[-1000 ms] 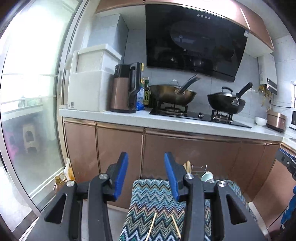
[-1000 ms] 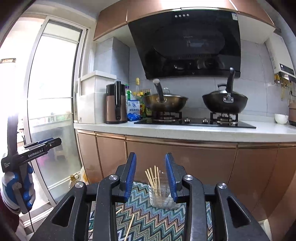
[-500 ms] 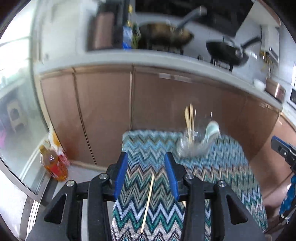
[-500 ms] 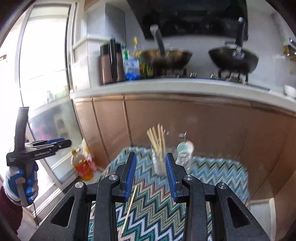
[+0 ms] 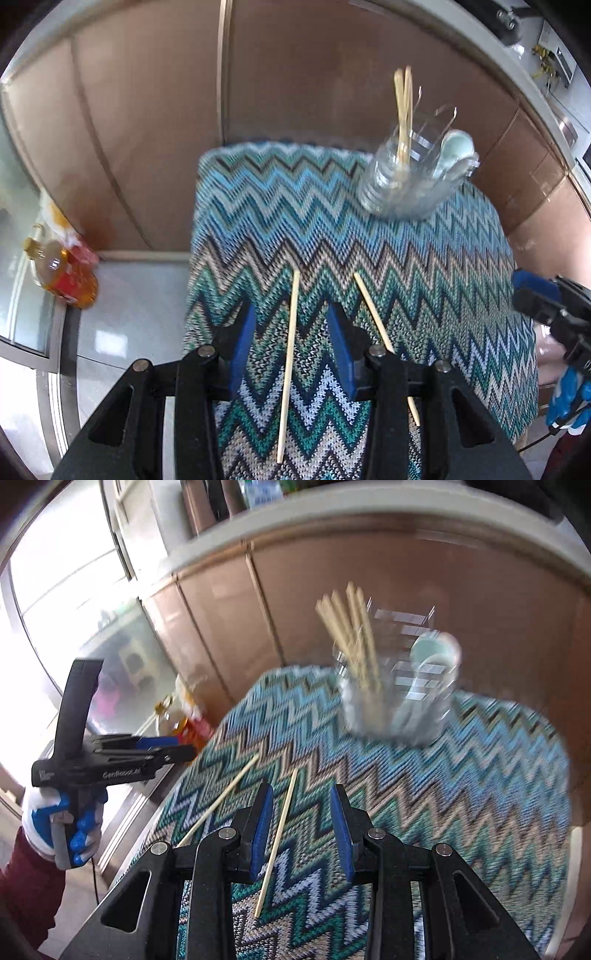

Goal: Organize utensils
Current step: 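Move both open tools back down toward the last chopsticks, then grasp a chopstick with the left tool while the right tool grasps the last chopstick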

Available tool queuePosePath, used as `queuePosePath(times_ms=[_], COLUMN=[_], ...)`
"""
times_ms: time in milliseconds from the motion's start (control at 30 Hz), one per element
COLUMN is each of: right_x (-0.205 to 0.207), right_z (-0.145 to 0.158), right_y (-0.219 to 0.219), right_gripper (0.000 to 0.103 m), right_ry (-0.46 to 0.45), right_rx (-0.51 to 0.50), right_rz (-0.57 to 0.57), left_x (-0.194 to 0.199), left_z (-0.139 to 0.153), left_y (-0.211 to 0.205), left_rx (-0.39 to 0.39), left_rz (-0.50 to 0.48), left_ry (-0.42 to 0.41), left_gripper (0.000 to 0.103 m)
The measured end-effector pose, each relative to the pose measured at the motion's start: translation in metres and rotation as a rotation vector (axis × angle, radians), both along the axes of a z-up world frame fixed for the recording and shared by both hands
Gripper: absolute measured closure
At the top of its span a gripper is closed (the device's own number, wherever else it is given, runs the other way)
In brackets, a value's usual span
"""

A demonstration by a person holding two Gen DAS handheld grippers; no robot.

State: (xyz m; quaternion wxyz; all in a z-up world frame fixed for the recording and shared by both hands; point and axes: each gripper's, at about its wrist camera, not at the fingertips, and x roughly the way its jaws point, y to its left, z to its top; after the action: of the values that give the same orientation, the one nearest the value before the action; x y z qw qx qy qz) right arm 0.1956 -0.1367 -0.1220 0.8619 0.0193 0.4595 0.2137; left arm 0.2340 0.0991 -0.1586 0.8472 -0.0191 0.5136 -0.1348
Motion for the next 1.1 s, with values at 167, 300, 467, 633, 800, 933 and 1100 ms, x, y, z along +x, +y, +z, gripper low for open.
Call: queuePosePath(times_ms=[167,300,467,633,800,933,1100], right_x=[0.022,0.037,0.056,0.073,0.085,0.094,0.098], right_z=[-0.029,-0.050,-0.068,-0.085,-0.099,-0.111,-0.127], right_y=[0.018,0.029,0.041,0.058,0.073,0.083,0.098], right_gripper=[0.079,0.082,0.084,0.084,0.084,0.086,0.094], right_ry=[0.101,0.163,0.221,0.277,0.316,0.349,0.375], right_rx=[-0.003,-0.023,-0.038,-0.076,-0.118,-0.161,-0.222], right_rz=[0.053,0.082,0.107,0.129,0.146,0.157,0.181], left_x=[0.024,0.039,0.048,0.055,0.061,0.062,0.066], left_z=[-0.027,-0.046,-0.062,-0.074,-0.084,-0.086,-0.088], left_y=[-0.007,-0.013,-0.020,-0.027,-0.025,-0.022,-0.018], left_rx=[-0.003,0.017,0.049,0.075,0.063,0.064,0.067], left_rz=[-0.049,-0.075,-0.124,-0.151,-0.155,-0.170,-0.192], left_ry=[0.092,0.139,0.175,0.201,0.225,0.233,0.235], left_gripper=[0.077,0.084,0.090,0.092,0.093,0.094,0.095])
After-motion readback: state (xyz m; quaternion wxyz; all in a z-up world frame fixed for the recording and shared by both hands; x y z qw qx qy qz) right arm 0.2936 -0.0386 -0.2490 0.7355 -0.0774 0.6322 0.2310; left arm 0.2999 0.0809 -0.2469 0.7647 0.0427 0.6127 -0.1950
